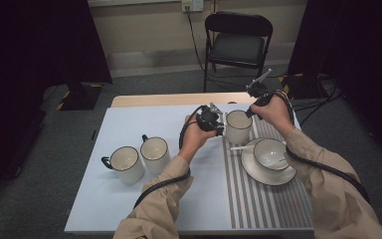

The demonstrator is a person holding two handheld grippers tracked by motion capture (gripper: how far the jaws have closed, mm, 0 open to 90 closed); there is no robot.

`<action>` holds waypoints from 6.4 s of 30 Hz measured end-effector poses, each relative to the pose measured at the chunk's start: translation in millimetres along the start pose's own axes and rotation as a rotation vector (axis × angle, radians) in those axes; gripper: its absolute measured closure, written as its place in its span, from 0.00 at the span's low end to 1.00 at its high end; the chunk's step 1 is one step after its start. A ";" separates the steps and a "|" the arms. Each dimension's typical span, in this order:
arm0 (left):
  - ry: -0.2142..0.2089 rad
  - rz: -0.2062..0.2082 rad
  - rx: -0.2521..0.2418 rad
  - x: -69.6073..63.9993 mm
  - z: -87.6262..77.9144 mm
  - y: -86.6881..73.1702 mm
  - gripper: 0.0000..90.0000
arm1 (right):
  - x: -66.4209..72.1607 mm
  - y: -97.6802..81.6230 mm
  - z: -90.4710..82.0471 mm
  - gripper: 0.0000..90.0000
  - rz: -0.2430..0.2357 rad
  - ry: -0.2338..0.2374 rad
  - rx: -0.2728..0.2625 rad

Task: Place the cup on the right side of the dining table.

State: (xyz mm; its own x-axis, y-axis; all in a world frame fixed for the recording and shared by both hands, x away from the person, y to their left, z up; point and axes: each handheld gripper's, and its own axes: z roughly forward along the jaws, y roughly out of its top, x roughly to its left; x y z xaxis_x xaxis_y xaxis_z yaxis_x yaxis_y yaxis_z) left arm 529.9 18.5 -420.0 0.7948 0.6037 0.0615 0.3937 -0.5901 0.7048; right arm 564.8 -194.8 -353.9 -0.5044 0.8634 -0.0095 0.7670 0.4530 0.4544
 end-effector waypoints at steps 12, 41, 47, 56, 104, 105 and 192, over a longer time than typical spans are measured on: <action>-0.010 -0.023 0.064 -3.4 -13.4 -2.0 0.38 | 12.6 -3.2 -5.7 0.51 -0.042 0.003 -0.050; -0.086 -0.007 0.089 -14.3 -47.6 -6.5 0.19 | 27.3 -11.7 -20.3 0.18 -0.058 0.015 -0.085; -0.094 -0.002 0.094 -18.0 -50.7 -9.7 0.20 | 32.1 -13.9 -25.9 0.18 -0.071 0.029 -0.084; -0.109 0.010 0.102 -21.4 -54.2 -12.7 0.20 | 37.8 -17.4 -27.9 0.18 -0.082 0.036 -0.084; -0.154 0.028 0.101 -42.4 -73.1 -37.1 0.20 | 73.2 -42.7 -32.4 0.18 -0.156 0.077 -0.062; -0.154 0.027 0.101 -42.6 -74.0 -37.5 0.20 | 74.7 -42.9 -32.4 0.18 -0.162 0.081 -0.061; -0.203 0.035 0.107 -66.6 -101.8 -95.9 0.20 | 131.9 -86.6 -14.7 0.19 -0.327 0.232 -0.039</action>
State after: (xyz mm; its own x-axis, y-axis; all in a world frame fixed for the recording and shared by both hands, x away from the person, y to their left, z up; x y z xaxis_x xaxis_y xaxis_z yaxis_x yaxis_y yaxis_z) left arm 392.2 89.4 -419.8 0.8809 0.4686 -0.0664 0.4028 -0.6688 0.6248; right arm 426.0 -123.4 -381.4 -0.7991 0.5999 0.0400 0.5375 0.6831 0.4944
